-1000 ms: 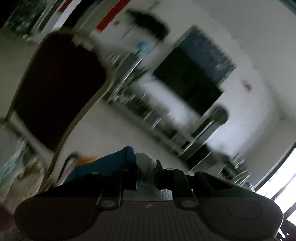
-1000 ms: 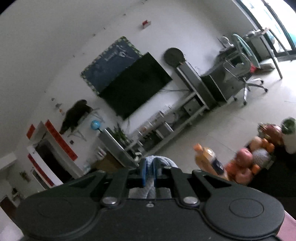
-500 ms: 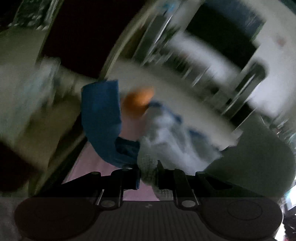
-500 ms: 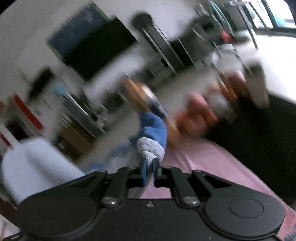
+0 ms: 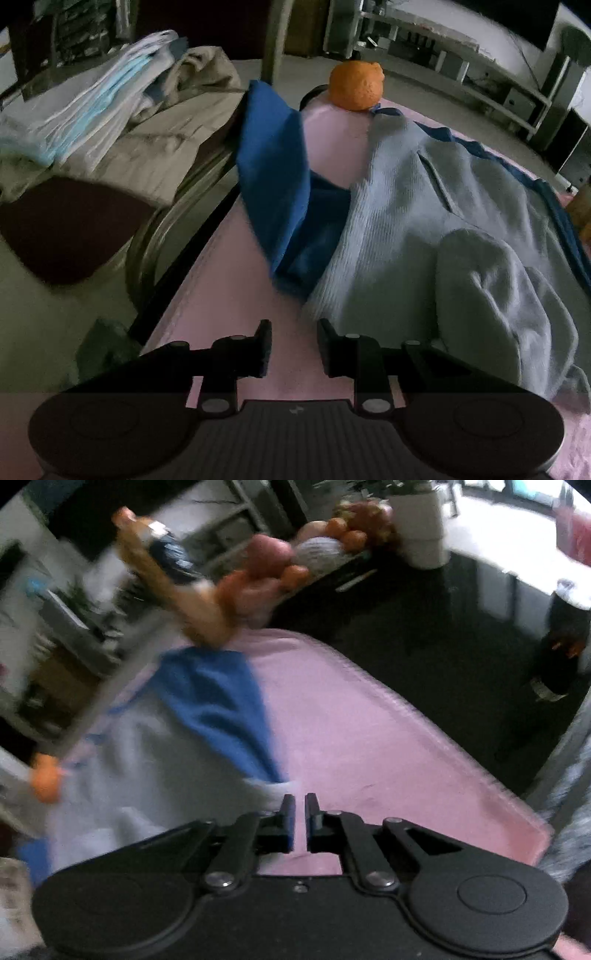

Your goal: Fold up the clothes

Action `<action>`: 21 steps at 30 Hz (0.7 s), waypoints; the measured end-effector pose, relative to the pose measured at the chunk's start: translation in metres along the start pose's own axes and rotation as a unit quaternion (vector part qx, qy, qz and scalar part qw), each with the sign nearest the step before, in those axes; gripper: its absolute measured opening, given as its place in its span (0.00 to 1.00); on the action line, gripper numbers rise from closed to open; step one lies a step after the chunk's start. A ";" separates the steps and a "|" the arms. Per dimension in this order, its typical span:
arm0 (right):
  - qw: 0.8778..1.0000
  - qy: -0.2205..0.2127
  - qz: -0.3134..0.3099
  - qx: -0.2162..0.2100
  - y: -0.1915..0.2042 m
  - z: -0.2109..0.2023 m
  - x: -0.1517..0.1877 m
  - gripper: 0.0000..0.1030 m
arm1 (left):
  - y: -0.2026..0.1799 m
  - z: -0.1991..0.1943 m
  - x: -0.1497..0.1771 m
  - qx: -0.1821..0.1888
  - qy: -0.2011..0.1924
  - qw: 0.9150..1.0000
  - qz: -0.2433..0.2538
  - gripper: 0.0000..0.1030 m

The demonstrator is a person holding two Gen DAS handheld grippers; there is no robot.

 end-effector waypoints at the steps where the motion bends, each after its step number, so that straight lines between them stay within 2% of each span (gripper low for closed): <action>1: 1.000 0.004 -0.004 -0.009 0.006 0.001 0.002 0.16 | -0.005 -0.005 0.000 0.020 0.000 1.000 -0.006 0.26; 4: 0.999 0.016 -0.015 -0.035 0.023 0.005 0.007 0.28 | -0.021 -0.010 0.003 0.094 0.004 0.995 -0.012 0.32; 6: 0.998 0.024 -0.022 -0.052 0.035 0.008 0.011 0.31 | -0.048 -0.002 0.002 0.143 0.018 0.990 0.008 0.46; 7: 0.997 0.028 -0.026 -0.061 0.041 0.009 0.013 0.36 | -0.062 0.002 0.003 0.159 0.029 0.987 0.021 0.48; 9: 0.996 0.035 -0.033 -0.078 0.053 0.012 0.016 0.41 | -0.088 0.011 0.004 0.164 0.040 0.985 0.048 0.49; 12: 0.993 0.047 -0.044 -0.104 0.070 0.015 0.022 0.41 | -0.120 0.023 0.002 0.166 0.049 0.982 0.079 0.49; 14: 0.990 0.055 -0.051 -0.121 0.082 0.017 0.026 0.41 | -0.135 0.031 0.003 0.169 0.068 0.980 0.085 0.43; 15: 0.988 0.059 -0.055 -0.130 0.087 0.018 0.028 0.42 | -0.140 0.033 0.005 0.166 0.074 0.979 0.090 0.32; 16: 0.987 0.063 -0.058 -0.138 0.093 0.019 0.030 0.42 | -0.144 0.034 0.007 0.162 0.077 0.979 0.096 0.12; 17: 0.985 0.067 -0.062 -0.147 0.099 0.020 0.032 0.42 | -0.147 0.030 0.009 0.160 0.070 0.979 0.106 0.00; 19: 0.986 0.054 -0.063 -0.144 0.094 0.014 0.030 0.42 | -0.151 0.015 0.015 0.159 0.046 0.978 0.129 0.00; 21: 0.988 0.036 -0.063 -0.136 0.086 0.006 0.027 0.42 | -0.157 -0.015 0.021 0.169 0.001 0.971 0.168 0.00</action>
Point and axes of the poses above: each gripper's, at about its wrist camera, not at the fingertips, and z roughly the way its jaws point, y to its left, x to its underside, the point moved 8 cm from there along z, roughly the way its jaws point, and after that the axes turned 2 degrees about z, right-handed, at the moved point
